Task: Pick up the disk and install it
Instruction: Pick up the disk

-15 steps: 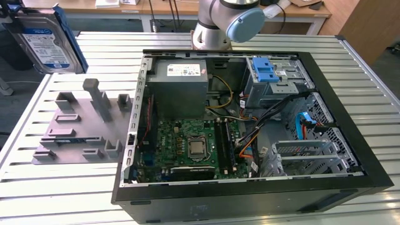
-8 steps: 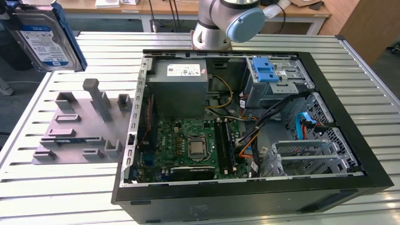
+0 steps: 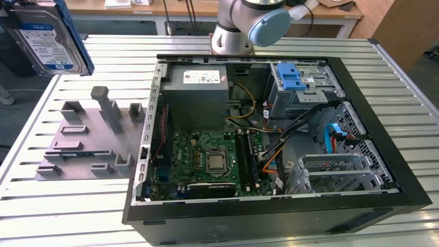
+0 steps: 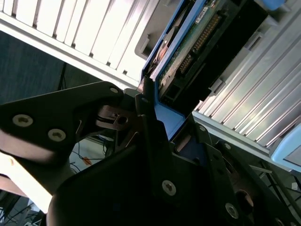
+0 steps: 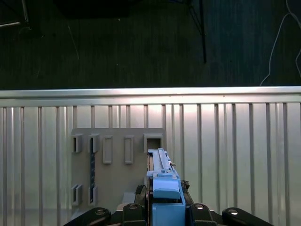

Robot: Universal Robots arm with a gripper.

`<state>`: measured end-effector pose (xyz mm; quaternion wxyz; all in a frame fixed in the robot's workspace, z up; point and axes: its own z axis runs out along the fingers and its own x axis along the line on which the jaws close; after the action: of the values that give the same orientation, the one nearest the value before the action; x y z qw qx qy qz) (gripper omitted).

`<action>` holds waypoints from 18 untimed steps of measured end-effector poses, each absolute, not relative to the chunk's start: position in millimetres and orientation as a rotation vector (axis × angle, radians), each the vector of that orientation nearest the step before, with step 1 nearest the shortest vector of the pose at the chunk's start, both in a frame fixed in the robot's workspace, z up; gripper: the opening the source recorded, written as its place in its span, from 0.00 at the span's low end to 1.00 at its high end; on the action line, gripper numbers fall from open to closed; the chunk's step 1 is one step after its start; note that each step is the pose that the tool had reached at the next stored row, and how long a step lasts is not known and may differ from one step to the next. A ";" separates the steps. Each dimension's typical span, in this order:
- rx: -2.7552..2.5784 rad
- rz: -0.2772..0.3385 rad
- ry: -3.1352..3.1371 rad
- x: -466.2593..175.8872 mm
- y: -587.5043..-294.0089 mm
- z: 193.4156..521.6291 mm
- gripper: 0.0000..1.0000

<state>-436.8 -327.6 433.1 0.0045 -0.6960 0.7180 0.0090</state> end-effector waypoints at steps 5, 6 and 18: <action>-2.180 0.028 2.249 -436.8 -327.6 438.3 0.37; -2.180 0.028 2.249 -436.8 -327.6 439.3 0.37; -2.180 0.028 2.249 -436.8 -327.6 450.5 0.37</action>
<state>-436.8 -327.6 450.5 0.0045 -0.6960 0.7179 0.0090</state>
